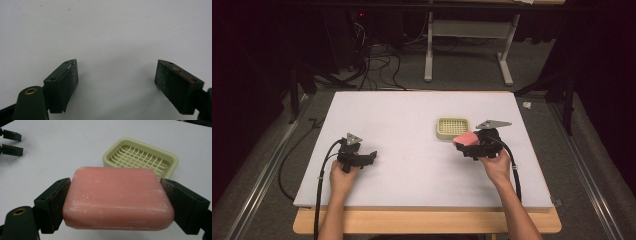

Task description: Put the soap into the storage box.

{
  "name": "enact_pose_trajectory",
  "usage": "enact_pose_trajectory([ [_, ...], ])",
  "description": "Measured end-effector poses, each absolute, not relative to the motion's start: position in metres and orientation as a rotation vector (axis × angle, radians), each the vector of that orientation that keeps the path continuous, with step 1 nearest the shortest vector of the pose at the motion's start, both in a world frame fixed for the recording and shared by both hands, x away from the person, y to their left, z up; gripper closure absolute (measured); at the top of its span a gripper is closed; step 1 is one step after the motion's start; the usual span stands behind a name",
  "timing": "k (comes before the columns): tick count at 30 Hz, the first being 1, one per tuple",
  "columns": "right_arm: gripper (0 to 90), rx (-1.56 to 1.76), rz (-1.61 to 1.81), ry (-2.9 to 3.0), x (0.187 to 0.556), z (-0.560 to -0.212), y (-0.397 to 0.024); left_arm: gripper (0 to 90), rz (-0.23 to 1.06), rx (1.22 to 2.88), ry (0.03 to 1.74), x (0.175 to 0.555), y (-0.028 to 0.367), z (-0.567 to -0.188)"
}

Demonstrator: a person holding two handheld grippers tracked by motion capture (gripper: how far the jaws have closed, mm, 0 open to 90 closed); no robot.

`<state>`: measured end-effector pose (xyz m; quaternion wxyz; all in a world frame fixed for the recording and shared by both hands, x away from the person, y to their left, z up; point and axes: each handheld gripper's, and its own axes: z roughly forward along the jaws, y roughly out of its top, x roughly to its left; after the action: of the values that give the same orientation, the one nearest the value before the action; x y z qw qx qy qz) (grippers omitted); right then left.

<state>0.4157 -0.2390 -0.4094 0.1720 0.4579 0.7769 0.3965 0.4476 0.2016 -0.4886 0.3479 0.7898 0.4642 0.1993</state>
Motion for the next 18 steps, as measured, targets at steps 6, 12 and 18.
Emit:
enact_pose_trajectory([
  [6,13.8,1.315,1.151,2.215,0.424,-0.406,-0.237,19.3,0.517,2.048,1.203,0.448,0.202,-0.489],
  [12,13.8,1.334,1.161,2.219,0.436,-0.404,-0.235,19.3,0.518,2.050,1.204,0.448,0.202,-0.488],
  [18,13.8,1.351,1.152,2.218,0.446,-0.405,-0.233,19.3,0.520,2.049,1.204,0.448,0.202,-0.489],
])
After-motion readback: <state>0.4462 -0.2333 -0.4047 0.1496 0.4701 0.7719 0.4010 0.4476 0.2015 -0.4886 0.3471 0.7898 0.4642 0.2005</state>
